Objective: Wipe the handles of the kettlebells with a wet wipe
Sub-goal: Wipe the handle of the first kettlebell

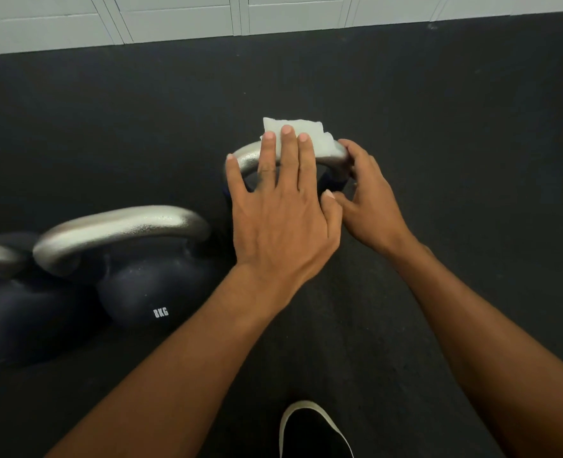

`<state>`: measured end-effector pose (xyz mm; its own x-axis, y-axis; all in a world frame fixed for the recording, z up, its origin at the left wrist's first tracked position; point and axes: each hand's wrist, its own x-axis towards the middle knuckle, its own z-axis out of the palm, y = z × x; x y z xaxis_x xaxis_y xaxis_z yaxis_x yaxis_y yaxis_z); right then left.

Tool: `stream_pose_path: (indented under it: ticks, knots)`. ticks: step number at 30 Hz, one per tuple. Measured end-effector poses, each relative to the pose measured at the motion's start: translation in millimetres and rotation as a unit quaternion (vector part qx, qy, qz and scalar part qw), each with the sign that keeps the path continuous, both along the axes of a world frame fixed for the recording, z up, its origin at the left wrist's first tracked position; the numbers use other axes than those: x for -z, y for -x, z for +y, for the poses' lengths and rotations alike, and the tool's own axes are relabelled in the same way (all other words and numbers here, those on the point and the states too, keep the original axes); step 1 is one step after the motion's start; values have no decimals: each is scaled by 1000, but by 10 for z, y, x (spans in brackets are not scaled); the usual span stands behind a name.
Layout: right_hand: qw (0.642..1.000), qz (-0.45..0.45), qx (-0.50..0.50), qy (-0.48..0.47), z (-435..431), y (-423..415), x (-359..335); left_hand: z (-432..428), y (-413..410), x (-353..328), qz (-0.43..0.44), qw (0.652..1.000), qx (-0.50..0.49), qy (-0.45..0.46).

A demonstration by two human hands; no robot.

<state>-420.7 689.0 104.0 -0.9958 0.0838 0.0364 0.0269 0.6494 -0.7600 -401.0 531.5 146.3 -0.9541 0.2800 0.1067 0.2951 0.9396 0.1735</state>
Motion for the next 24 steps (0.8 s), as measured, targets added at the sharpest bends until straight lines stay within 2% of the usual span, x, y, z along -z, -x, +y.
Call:
stream_pose_path:
  ticks: [5, 17, 24]
  knots:
    - [1000, 6, 5, -3, -10, 0, 25, -193, -56, 132, 23, 995, 53, 81]
    - [999, 26, 23, -17, -56, 14, 46, -227, 431, -202, 29, 981, 136, 134]
    - [999, 33, 41, 11, -95, -7, 66, -565, 215, -121, 30, 978, 146, 143]
